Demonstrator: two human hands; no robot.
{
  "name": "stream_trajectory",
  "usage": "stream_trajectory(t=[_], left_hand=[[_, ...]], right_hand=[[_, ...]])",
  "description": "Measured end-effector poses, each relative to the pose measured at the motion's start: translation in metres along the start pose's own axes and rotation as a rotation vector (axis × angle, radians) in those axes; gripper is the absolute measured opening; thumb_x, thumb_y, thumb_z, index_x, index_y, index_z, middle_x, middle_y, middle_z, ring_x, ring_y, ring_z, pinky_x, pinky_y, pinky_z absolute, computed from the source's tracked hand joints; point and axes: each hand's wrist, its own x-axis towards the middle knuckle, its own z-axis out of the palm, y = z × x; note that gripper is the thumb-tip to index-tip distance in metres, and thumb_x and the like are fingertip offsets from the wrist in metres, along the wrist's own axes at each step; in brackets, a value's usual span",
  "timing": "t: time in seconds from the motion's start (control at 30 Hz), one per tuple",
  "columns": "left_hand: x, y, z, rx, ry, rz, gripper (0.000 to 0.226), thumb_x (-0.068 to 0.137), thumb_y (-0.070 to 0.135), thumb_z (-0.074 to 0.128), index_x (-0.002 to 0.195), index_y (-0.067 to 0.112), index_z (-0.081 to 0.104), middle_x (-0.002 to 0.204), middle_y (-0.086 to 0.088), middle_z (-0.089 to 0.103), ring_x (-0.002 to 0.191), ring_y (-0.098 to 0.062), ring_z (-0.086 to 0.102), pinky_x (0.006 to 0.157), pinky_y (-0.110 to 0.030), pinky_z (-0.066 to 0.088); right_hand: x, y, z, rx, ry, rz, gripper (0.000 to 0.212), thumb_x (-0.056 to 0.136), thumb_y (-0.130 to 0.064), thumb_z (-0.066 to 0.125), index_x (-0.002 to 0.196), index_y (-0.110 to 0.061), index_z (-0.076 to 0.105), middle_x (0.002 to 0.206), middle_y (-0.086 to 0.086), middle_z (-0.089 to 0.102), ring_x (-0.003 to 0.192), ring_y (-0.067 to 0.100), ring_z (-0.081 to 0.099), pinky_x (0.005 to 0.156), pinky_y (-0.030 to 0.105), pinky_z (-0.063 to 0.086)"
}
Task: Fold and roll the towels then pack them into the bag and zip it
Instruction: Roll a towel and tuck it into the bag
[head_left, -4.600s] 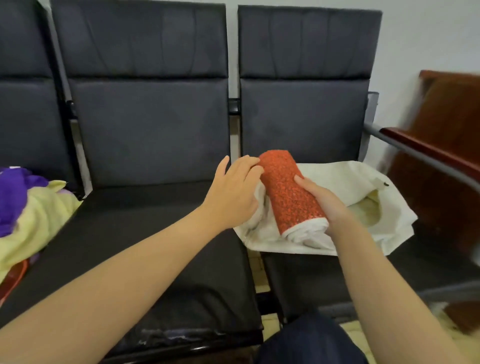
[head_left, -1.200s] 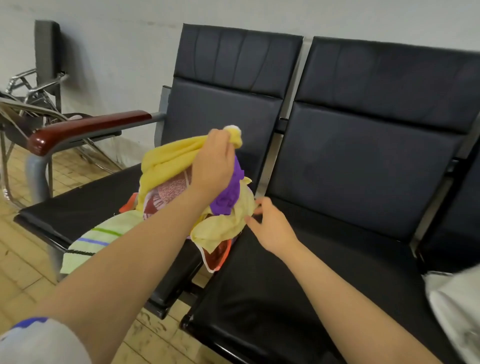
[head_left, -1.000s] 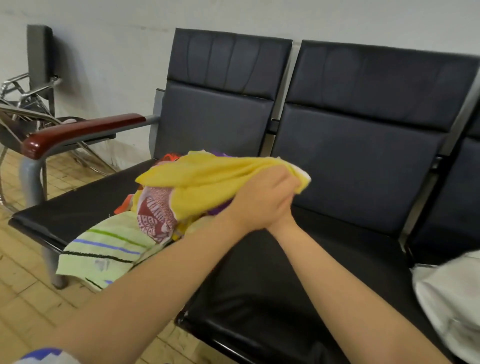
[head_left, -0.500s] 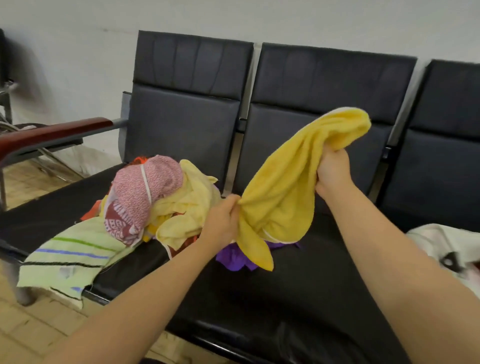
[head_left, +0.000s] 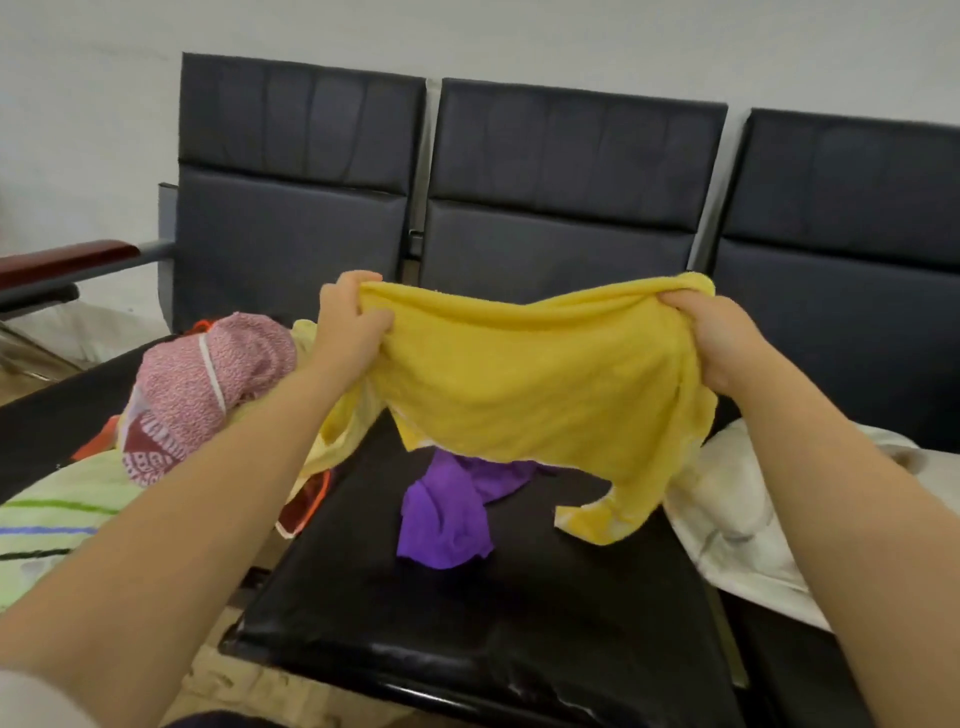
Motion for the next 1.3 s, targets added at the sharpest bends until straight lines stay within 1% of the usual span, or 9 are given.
stream_trajectory(t=[0.2,0.33,0.4,0.53,0.67,0.83,1.0,1.17,1.3], left_hand=[[-0.029,-0.017,0.037,0.954,-0.144,-0.019,0.043,0.089,0.037,0.055,0.115,0.003,0.052,0.12,-0.019,0.051,0.107,-0.037,0.053,0.088,-0.043,0.042],[-0.078,0.0,0.073,0.554,-1.191,-0.354,0.071,0.098,0.06,0.019,0.126,0.008,0.059,0.118,-0.011,0.063,0.109,-0.026,0.059,0.099,-0.042,0.042],[-0.103,0.009,0.084,0.192,-1.366,-0.488,0.077,0.096,0.062,0.01,0.131,0.01,0.054,0.126,-0.009,0.061,0.111,-0.023,0.057,0.101,-0.044,0.038],[-0.131,0.043,0.092,-0.393,-0.903,-0.606,0.035,0.102,0.024,0.038,0.129,0.006,0.052,0.11,-0.009,0.065,0.099,-0.026,0.063,0.07,-0.027,0.052],[-0.104,0.051,0.083,-1.065,-0.565,-0.758,0.077,0.088,0.072,0.029,0.11,0.008,0.067,0.107,-0.012,0.07,0.092,-0.032,0.069,0.069,-0.033,0.057],[-0.06,0.043,0.041,-0.492,-0.694,-0.675,0.048,0.08,0.019,0.067,0.124,0.005,0.056,0.104,-0.014,0.07,0.092,-0.03,0.069,0.08,-0.043,0.054],[-0.021,0.062,0.021,-0.538,-0.16,-0.521,0.042,0.079,0.017,0.076,0.114,-0.001,0.062,0.101,-0.016,0.068,0.089,-0.029,0.068,0.08,-0.042,0.057],[-0.004,0.084,0.011,-0.418,0.006,-0.22,0.032,0.092,0.014,0.059,0.124,0.015,0.055,0.12,-0.006,0.056,0.106,-0.02,0.057,0.091,-0.035,0.05],[0.002,0.091,-0.001,-0.148,-0.035,-0.056,0.022,0.09,0.011,0.061,0.111,0.018,0.064,0.116,-0.003,0.058,0.105,-0.018,0.054,0.089,-0.031,0.047]], right_hand=[[-0.018,0.005,-0.01,0.287,-0.197,0.096,0.028,0.097,-0.031,0.051,0.111,-0.01,0.063,0.089,0.006,0.072,0.079,0.021,0.068,0.069,0.034,0.05],[-0.028,0.004,0.008,0.422,-0.329,0.095,0.037,0.094,-0.035,0.052,0.118,-0.008,0.062,0.107,0.012,0.071,0.091,0.026,0.071,0.075,0.036,0.054],[-0.031,-0.002,0.013,0.506,-0.35,0.063,0.041,0.093,-0.036,0.053,0.123,-0.009,0.06,0.117,0.015,0.068,0.101,0.03,0.069,0.081,0.041,0.055],[-0.031,-0.015,0.015,0.62,-0.434,-0.037,0.039,0.09,-0.034,0.049,0.09,-0.009,0.079,0.108,0.014,0.072,0.1,0.028,0.07,0.082,0.041,0.058],[-0.031,-0.024,0.002,0.554,-0.379,-0.093,0.028,0.091,-0.021,0.056,0.112,-0.006,0.066,0.108,0.011,0.072,0.1,0.025,0.069,0.079,0.038,0.058],[-0.01,-0.025,-0.028,-0.292,-0.043,-0.187,0.052,0.084,-0.02,0.073,0.129,-0.009,0.051,0.116,0.006,0.062,0.105,0.024,0.062,0.083,0.039,0.055],[-0.007,-0.026,-0.038,-0.461,0.313,-0.27,0.061,0.081,-0.033,0.076,0.123,-0.007,0.041,0.109,0.004,0.046,0.099,0.02,0.05,0.073,0.032,0.042],[-0.014,-0.032,-0.051,-0.126,-0.179,-0.242,0.014,0.089,-0.01,0.066,0.101,-0.013,0.059,0.094,0.0,0.062,0.083,0.014,0.06,0.068,0.025,0.052],[-0.015,-0.038,-0.075,-0.462,-0.301,-0.195,0.027,0.082,0.002,0.069,0.104,-0.014,0.067,0.103,0.006,0.063,0.092,0.02,0.063,0.07,0.025,0.057]])
